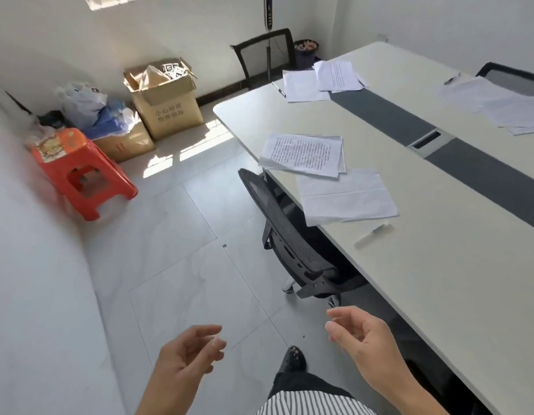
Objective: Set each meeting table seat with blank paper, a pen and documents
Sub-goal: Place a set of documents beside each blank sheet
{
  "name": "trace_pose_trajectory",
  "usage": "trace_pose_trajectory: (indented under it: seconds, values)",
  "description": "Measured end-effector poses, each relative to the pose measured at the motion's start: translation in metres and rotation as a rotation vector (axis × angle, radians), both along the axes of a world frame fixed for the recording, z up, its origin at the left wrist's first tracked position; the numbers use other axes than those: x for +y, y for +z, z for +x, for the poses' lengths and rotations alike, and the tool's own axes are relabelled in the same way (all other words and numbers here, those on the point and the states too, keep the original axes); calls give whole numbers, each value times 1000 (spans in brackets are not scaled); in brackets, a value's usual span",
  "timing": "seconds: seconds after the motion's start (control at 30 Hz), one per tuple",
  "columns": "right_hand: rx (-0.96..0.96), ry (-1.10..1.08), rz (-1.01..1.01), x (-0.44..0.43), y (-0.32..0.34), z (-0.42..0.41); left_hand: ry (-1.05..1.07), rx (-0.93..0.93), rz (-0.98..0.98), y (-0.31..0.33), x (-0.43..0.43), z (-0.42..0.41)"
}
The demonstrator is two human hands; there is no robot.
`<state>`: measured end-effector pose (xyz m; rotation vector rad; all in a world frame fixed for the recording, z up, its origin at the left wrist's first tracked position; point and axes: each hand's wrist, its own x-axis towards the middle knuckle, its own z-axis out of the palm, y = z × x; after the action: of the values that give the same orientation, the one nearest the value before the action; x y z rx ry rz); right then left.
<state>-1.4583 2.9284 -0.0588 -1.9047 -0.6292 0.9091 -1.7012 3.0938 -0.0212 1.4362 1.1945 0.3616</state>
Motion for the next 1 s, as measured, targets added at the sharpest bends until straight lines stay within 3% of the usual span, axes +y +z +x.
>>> trace_pose_trajectory:
  seconds: [0.37,0.77,1.0]
  values:
    - [-18,-72,50,163,17,83,-103,-8,11,16,166,85]
    - [16,-546,-18,287,7,94,-543,5,26,20,410,209]
    - [45,-812,-56,305,0,87,-816,-7,8,24,450,308]
